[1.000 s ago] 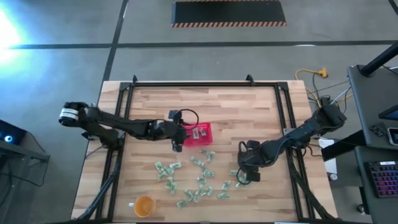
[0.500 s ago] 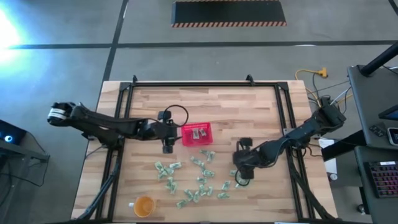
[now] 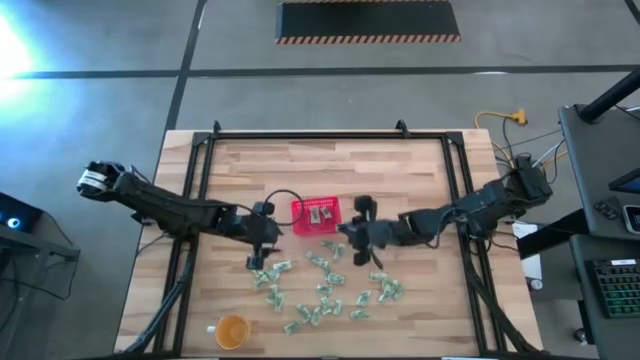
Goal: Pick and place items into bin
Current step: Put the stevia packet into the red bin
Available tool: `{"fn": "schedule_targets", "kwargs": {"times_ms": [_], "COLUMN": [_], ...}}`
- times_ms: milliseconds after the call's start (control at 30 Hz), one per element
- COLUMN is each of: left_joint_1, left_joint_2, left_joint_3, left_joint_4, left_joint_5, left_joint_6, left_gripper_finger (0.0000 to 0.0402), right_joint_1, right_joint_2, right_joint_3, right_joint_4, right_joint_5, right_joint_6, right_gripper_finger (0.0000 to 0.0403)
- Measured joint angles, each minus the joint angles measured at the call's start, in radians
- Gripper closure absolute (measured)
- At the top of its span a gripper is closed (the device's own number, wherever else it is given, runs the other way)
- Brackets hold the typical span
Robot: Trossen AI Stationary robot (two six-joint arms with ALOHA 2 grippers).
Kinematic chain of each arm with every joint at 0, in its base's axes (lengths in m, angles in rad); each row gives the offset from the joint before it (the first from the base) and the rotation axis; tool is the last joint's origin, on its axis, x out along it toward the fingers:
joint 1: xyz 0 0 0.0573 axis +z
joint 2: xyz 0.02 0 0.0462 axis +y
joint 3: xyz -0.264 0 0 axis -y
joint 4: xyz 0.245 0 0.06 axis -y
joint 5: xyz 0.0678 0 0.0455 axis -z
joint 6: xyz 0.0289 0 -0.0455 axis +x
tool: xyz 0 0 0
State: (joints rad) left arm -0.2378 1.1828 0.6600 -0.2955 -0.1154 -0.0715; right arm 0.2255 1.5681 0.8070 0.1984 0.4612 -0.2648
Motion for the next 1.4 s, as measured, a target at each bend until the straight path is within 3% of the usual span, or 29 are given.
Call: {"fn": "schedule_targets", "kwargs": {"times_ms": [333,600,1067,1200,1400], "left_joint_1": [-0.079,-0.097,-0.099,-0.100,-0.098], "left_joint_2": [0.104,0.208,0.321,0.335,0.314], "left_joint_3": [-0.035,-0.025,-0.022,-0.019,-0.023], "left_joint_4": [0.069,0.115,0.147,0.147,0.130], "left_joint_5": [0.074,0.124,0.087,0.057,0.039], "left_joint_6": [-0.158,-0.211,-0.214,-0.207,-0.165], "left_gripper_finger": [0.0198,0.0198,0.0202,0.0242,0.0375], "right_joint_1": [-0.207,-0.242,-0.244,-0.236,-0.190], "right_joint_2": [0.123,0.180,0.150,0.126,0.066], "right_joint_3": [0.011,0.054,0.057,0.056,0.057], "right_joint_4": [0.159,0.153,0.122,0.068,-0.128], "right_joint_5": [-0.302,-0.343,-0.331,-0.331,-0.334], "right_joint_6": [-0.012,-0.056,-0.084,-0.087,-0.059], "right_gripper_finger": [0.0390,0.0383,0.0265,0.0256,0.0260]}}
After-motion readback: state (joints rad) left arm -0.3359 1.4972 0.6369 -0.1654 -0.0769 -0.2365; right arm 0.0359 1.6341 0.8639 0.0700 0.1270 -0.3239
